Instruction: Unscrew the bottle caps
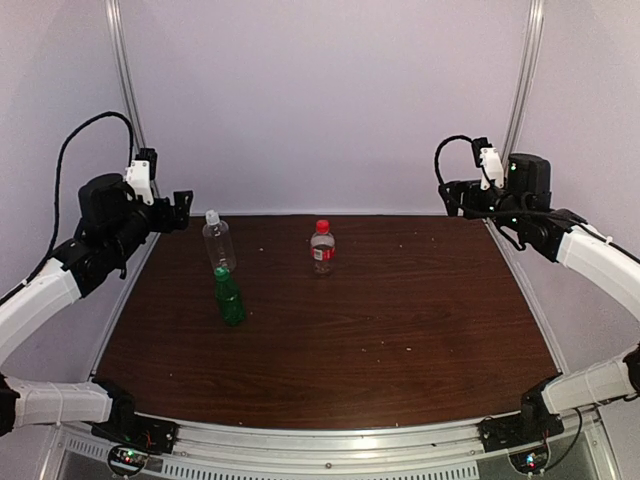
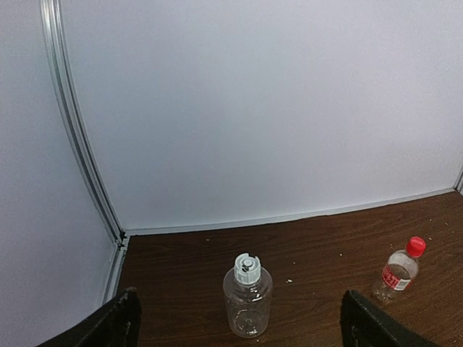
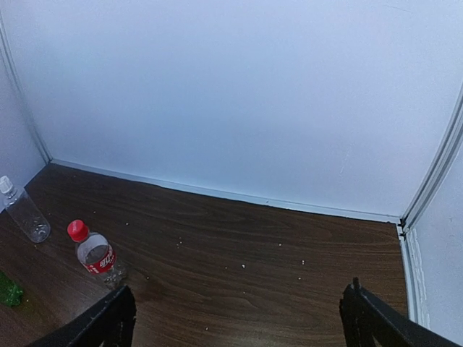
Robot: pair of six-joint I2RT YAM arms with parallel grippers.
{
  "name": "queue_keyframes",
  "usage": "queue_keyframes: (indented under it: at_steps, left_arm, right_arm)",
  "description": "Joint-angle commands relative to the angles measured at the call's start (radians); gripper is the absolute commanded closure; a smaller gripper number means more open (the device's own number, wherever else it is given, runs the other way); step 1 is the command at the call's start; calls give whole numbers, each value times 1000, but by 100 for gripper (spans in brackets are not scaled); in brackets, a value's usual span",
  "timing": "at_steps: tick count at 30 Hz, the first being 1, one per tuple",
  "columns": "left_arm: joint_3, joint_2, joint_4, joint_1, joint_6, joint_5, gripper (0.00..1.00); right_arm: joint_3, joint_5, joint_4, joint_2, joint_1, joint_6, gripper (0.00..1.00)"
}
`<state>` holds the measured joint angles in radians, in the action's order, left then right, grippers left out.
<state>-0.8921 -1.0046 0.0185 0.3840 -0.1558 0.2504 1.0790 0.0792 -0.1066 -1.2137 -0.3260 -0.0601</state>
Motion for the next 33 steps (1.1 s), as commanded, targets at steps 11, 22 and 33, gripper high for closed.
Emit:
queue_keyframes:
  at_steps: [11, 22, 33]
  left_arm:
    - [-87, 17, 213, 7, -27, -61, 2]
    - [-46, -23, 318, 19, -58, -227, 3]
    - [-35, -125, 339, 79, -102, -250, 14]
  right_arm:
    - [39, 50, -64, -18, -7, -42, 0]
    - [35, 95, -80, -22, -18, -34, 0]
    - [38, 117, -83, -75, -36, -32, 0]
